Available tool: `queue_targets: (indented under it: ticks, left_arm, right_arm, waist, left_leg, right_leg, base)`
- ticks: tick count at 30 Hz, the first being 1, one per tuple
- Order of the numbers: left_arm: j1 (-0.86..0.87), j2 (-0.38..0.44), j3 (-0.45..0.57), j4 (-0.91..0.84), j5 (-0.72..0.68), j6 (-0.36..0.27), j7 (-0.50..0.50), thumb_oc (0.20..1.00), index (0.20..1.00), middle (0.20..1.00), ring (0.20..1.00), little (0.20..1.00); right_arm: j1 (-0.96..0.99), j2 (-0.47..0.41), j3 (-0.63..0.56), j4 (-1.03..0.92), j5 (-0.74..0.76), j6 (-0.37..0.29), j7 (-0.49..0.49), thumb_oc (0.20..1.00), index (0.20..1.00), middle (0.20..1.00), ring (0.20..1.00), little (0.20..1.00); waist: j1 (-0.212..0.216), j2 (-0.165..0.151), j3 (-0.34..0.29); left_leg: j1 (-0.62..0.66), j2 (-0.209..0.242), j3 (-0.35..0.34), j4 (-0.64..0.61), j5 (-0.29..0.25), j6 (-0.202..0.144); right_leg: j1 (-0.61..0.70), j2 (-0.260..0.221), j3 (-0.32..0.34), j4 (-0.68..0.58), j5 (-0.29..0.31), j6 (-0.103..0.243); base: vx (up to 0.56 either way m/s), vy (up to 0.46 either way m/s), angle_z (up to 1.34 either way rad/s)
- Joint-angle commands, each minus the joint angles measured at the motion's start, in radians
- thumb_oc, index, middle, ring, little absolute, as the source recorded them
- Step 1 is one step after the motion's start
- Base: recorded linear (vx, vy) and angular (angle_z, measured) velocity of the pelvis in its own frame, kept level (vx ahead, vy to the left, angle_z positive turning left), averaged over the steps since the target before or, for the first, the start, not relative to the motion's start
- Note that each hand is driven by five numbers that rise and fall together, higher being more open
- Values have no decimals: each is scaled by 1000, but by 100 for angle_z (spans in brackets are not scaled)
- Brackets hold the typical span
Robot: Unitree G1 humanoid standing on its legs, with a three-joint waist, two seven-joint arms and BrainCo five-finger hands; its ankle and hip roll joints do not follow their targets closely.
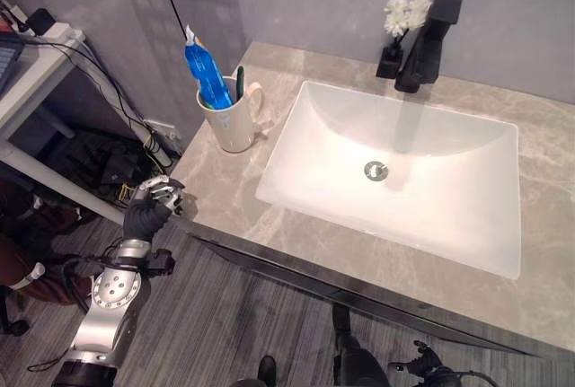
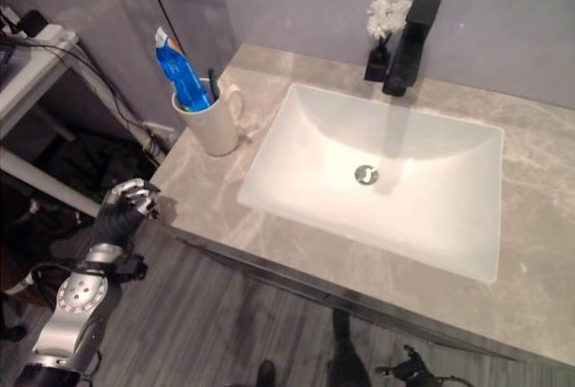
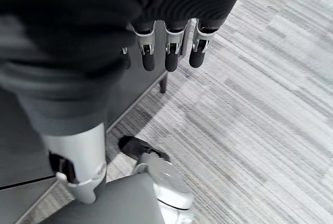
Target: Put brush and paste in cup on sink, flatten towel.
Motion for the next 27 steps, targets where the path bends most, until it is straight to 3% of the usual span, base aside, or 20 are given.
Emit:
queue_targets:
  ticks: [1,10,27]
  left_arm:
    - [-52,54,35,-31,7,-39,30,200,200,200,200,200]
    - [-123,79,-39,-39,-101,-19,-10,200,200,200,200,200]
    - [-286,45,-99,55,-161,-31,62,200,200,200,200,200]
  right_arm:
    - [-4,10,28,-5,30,0,2,1000,1000,1000,1000,1000]
    - [-26,13,46,9,26,18,7,1000,1000,1000,1000,1000]
    - [-39,11,90,-29,38,13,1,1000,1000,1000,1000,1000]
  waist:
    - [-25,-42,-5]
    - [-40,-34,-3]
    - [-68,-37,3]
  left_leg:
    - [28,-67,-27,-14,-13,15]
    - [4,-57,-37,-22,-4,7]
    - [-16,-46,-26,-22,-8,-1]
  right_leg:
    - [-100,-21,28,14,59,38]
    - [-123,-20,17,18,56,31]
    - [-165,-6,24,40,42,26]
  base:
    - [-1,-9,3]
    - [6,-13,5]
    - [7,-2,1]
